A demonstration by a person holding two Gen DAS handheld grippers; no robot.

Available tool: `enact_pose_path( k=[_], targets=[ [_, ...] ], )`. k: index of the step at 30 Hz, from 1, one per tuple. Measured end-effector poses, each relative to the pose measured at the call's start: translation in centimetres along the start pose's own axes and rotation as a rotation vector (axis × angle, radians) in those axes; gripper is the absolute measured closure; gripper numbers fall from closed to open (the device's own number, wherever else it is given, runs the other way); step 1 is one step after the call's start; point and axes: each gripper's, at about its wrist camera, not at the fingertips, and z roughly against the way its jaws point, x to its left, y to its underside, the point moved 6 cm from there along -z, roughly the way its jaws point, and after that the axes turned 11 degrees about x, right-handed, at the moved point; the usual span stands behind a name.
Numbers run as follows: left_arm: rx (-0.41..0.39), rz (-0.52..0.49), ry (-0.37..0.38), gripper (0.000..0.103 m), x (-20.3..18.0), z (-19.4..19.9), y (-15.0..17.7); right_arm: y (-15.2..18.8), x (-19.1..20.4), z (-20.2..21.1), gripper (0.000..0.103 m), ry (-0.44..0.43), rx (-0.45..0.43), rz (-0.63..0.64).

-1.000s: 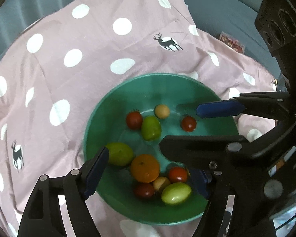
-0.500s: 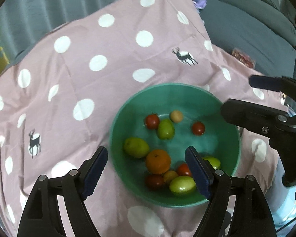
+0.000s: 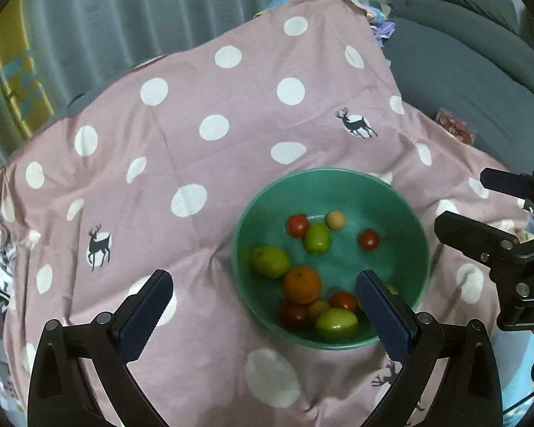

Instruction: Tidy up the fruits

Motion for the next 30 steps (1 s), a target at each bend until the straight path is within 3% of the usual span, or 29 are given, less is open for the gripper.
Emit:
enact_pose_path(
  k=[8, 30],
  targets=[
    [-0.025, 0.025, -0.008, 0.001, 0.5, 1.6, 0.1, 1.0, 0.2, 1.1, 0.0, 0.043, -0.004, 0.019],
    [-0.021, 0.043, -0.031, 0.001, 1.1, 1.9, -0.4, 1.0, 1.9, 0.4, 0.0, 0.021, 0.012, 0.065]
  ],
)
